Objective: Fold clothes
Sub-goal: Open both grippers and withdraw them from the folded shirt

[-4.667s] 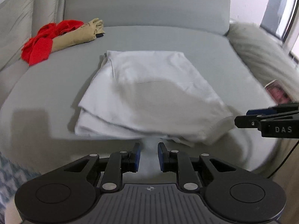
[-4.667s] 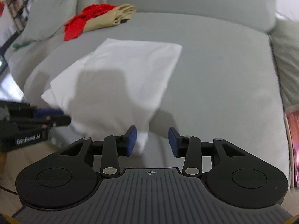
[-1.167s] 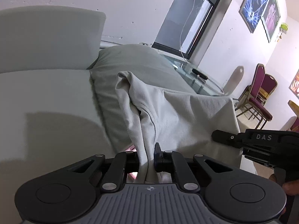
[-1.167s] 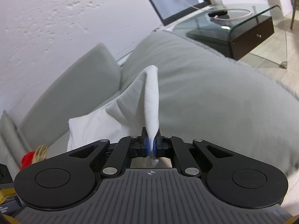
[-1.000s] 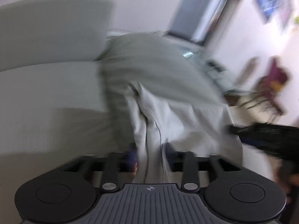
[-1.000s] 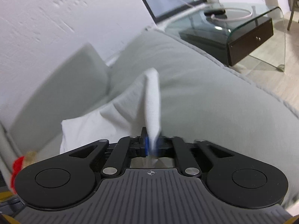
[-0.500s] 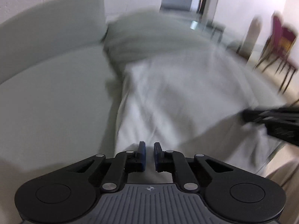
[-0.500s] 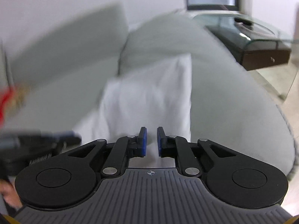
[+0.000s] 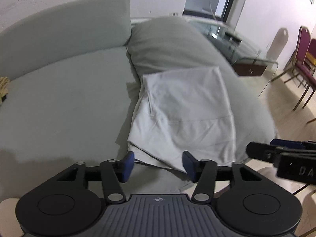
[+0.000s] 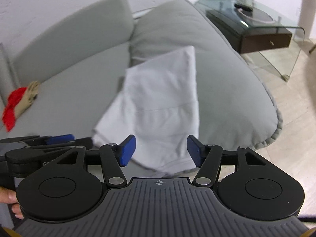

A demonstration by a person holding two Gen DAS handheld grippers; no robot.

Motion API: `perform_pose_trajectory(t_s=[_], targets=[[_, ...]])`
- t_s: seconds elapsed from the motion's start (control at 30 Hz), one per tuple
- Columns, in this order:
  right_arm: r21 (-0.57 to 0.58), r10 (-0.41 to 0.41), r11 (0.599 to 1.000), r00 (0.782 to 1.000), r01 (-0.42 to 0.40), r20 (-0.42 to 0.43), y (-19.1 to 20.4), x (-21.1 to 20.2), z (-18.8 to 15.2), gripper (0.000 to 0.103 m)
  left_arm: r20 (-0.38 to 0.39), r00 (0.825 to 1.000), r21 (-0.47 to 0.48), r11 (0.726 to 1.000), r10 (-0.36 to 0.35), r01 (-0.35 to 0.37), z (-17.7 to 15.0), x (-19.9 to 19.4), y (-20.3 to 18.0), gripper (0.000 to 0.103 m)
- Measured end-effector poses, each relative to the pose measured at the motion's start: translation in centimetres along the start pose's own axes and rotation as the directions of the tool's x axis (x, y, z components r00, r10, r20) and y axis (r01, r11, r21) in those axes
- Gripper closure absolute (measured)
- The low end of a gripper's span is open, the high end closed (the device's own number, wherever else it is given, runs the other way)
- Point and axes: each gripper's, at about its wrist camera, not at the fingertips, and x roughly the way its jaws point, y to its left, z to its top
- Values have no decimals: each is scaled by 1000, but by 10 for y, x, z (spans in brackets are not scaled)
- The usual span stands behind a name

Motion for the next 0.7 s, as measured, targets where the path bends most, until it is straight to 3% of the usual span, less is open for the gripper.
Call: perform_pose_trajectory(t_s=[0.17, 0.33, 0.7], targets=[[-19, 15, 1000, 1000, -15, 8, 19, -41, 4, 26, 35, 999, -3, 1000, -22, 22, -6, -44, -8, 32], [-27, 12, 1000, 1000, -12, 18, 30, -83, -3, 26, 58, 998, -20, 999, -30, 31, -11, -71, -15, 29], [-58, -49, 997, 998, 51, 40, 27, -112, -10, 26, 65, 997, -22, 999, -30, 31, -16, -81, -31, 30]])
